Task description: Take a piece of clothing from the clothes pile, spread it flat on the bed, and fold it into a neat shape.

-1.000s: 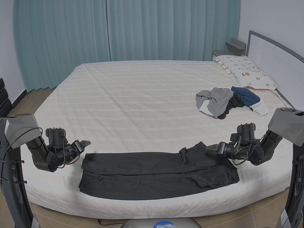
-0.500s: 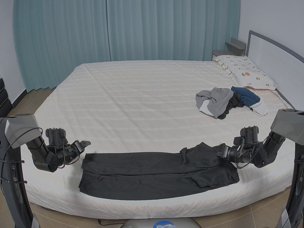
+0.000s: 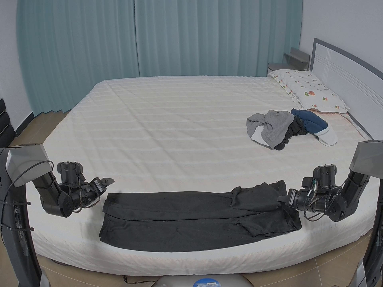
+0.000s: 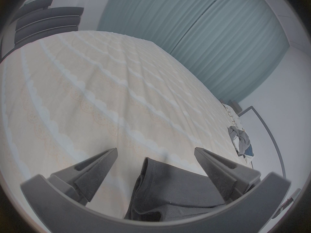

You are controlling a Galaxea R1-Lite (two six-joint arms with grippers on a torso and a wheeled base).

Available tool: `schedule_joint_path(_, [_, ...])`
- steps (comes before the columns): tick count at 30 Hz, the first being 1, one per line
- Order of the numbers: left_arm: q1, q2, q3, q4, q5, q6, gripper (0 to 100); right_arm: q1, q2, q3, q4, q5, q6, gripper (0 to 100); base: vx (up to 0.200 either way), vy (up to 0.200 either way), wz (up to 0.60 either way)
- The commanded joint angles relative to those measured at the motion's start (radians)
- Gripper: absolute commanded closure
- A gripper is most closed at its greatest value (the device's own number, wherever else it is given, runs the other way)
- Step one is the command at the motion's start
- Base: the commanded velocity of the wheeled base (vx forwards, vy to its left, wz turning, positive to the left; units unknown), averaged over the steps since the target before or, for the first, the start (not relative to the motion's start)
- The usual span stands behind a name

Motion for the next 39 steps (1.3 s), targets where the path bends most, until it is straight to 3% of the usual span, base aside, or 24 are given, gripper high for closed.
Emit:
schedule_joint_path(1, [0.001,-0.009,0.006,0.001,0.000,-0.001,0,0.000,0.020,0.056,-0.041,0.000,0.000,100,0.000,0.000,0.00])
schedule_joint_path(7, [0.003,-0.049,0.026,0.012,-0.003,0.001,0,-0.004,0.027,0.072,-0.044,-0.003,-0.002,100,0.000,0.000,0.00])
schedule_joint_path(8, [0.003,-0.070,0.039,0.012,-0.003,-0.001,0,-0.012,0.025,0.062,-0.048,-0.003,0.004,0,0.000,0.000,0.00])
schedule_joint_path(12, [-0.007,-0.139,0.085,0.035,-0.002,0.007,0,-0.016,-0.001,0.058,-0.070,-0.005,0.064,0,0.000,0.000,0.00])
schedule_joint_path(18, [-0.033,-0.210,0.084,0.173,-0.002,0.009,0,-0.013,-0.085,0.070,-0.061,-0.025,0.190,0,0.000,0.000,0.00])
schedule_joint_path(21, [-0.077,-0.253,0.096,0.251,0.008,0.010,0,0.008,-0.116,0.110,-0.061,-0.115,0.277,0,0.000,0.000,0.00])
schedule_joint_path(29, [-0.120,-0.257,0.176,0.259,0.052,-0.007,0,0.039,-0.118,0.156,-0.062,-0.190,0.365,0,0.000,0.000,0.00])
schedule_joint_path(30, [-0.122,-0.240,0.180,0.251,0.096,-0.031,0,0.042,-0.119,0.165,-0.062,-0.196,0.383,0,0.000,0.000,0.00])
schedule_joint_path(33, [-0.122,-0.199,0.168,0.239,0.132,-0.051,0,0.054,-0.139,0.174,-0.059,-0.215,0.400,0,0.000,0.000,0.00])
schedule_joint_path(39, [-0.125,-0.193,0.159,0.225,0.133,-0.073,0,0.122,-0.161,0.193,-0.053,-0.262,0.444,0,0.000,0.000,0.00])
